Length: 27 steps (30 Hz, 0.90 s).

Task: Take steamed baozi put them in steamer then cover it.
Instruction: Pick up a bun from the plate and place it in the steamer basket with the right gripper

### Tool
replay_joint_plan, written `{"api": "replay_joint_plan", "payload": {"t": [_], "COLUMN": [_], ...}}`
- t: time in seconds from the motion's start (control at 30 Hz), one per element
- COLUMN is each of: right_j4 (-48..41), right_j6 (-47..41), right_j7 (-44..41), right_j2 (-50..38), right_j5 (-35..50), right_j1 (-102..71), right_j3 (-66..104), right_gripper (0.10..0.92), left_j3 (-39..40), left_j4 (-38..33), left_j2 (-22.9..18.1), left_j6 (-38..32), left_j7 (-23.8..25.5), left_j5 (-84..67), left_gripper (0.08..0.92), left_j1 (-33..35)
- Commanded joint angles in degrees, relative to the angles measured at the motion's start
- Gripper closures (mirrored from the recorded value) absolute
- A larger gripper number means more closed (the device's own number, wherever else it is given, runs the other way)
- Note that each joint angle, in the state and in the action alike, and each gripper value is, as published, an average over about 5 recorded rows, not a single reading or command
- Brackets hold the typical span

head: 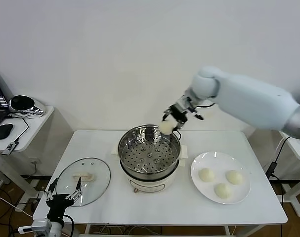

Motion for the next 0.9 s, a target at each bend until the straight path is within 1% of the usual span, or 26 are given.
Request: {"api": "replay_joint_plan", "payload": {"t": [0.03,0.17,0.4,0.7,0.9], "right_j4": [-4.03,-6.78,-14.7,-18.97,-20.96], "right_j6": [8.75,12.62,18.35,20.99,21.84], "right_j7": [0.58,2.1,5.11,6.39,7.38], "right_j2": [8.53,10.16,14.12,15.94,16.83], "right_j5": [-4.9,-10.13,-19.4,-26.06,-28.44], "right_j1": [-0.58,-3.5,-7.67,-9.25,-10.27], "right_j3": [-3.26,-3.19,-0.78,0.82,1.86], "right_gripper": [0.435,0.432,0.425,0.423,0.418], "left_j3": [-0.33,-0.38,-0.45,-0.7,-0.61], "left_j4": [-0.26,-0.47,-0.86,-0.87,-0.86], "left_j2": [-0.23,-0.65,-1.1,-1.07,-1.11], "left_j6": [0.07,0.12,0.14,0.06,-0.02], "left_j7": [0.02,0.05,0.14,0.16,0.09], "left_j5": [-0.1,-0.01,0.11,-0.05,-0.07], "left_gripper": [0.177,0.177,0.177,0.177,0.177], "left_j1": [0.06,0.1,0.13,0.08,-0.12]}}
